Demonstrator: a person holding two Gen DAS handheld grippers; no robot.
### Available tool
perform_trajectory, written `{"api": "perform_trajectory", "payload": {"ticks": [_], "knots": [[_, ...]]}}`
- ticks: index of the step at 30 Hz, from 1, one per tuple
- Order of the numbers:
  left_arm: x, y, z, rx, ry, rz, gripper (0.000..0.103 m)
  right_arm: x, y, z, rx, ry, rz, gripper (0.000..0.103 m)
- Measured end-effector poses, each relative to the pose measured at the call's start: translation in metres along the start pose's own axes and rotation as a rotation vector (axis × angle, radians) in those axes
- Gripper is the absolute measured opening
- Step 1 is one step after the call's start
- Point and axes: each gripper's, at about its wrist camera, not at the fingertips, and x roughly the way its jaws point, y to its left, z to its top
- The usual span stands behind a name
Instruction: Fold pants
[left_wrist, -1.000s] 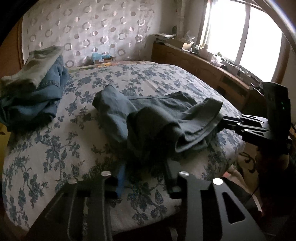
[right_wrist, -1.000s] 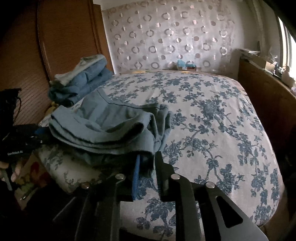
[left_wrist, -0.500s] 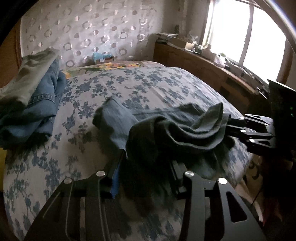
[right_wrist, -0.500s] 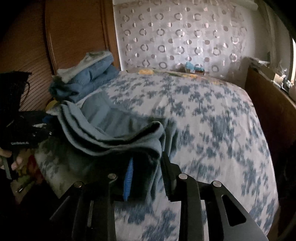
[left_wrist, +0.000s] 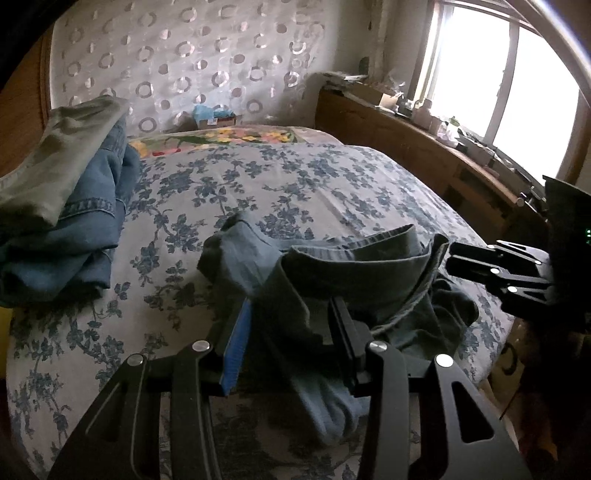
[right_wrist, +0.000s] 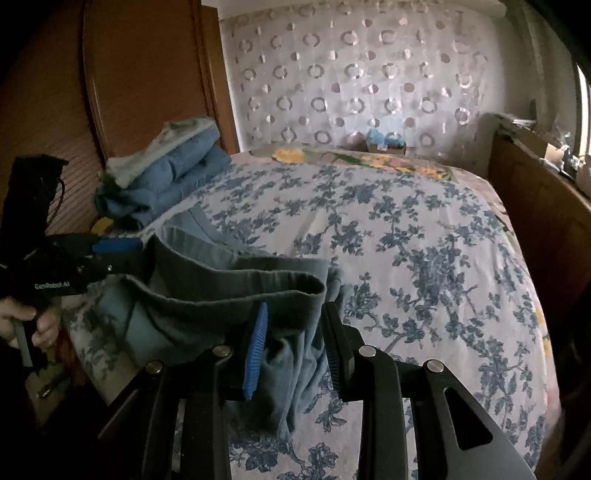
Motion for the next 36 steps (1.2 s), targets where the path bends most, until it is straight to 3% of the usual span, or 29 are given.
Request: {"api": "perform_trajectory", "payload": {"ticks": [11, 12, 14, 15, 20, 28, 32, 36], "knots": [[-0.025, -0.009, -0.009, 0.002, -0.032, -0.039, 0.044, 0.027, -0.008, 0.014, 0.036, 0.042, 0.023, 0.031], [-0.025, -0.011, -0.009, 0.008, -0.029, -0.041, 0.044, 0.028, -0.009, 0.016, 0.044, 0.041, 0.03, 0.03], [-0.025, -0.015, -0.009, 0.018, -0.029, -0.048, 0.044, 0.031, -0.008, 0.022, 0.042, 0.036, 0.038, 0.014], [-0.026, -0.016, -0.009, 0.02, -0.03, -0.05, 0.044, 0.032, -0.008, 0.025, 0.038, 0.029, 0.022, 0.012], [-0.021, -0.019, -0.009, 0.04, -0.007, -0.052, 0.044, 0.034, -0.012, 0.029, 0.067, 0.022, -0.018, 0.011], [0.0, -0.023, -0.006, 0.084, 0.025, -0.015, 0.043, 0.027, -0.012, 0.021, 0.077, 0.035, -0.011, 0.013], [0.006, -0.025, 0.0, 0.105, 0.026, 0.017, 0.011, 0.021, -0.009, 0.018, 0.059, 0.032, -0.003, 0.015], [-0.004, -0.027, 0.013, 0.107, -0.029, 0.016, 0.005, 0.022, -0.009, 0.018, 0.049, 0.039, -0.008, 0.015]]}}
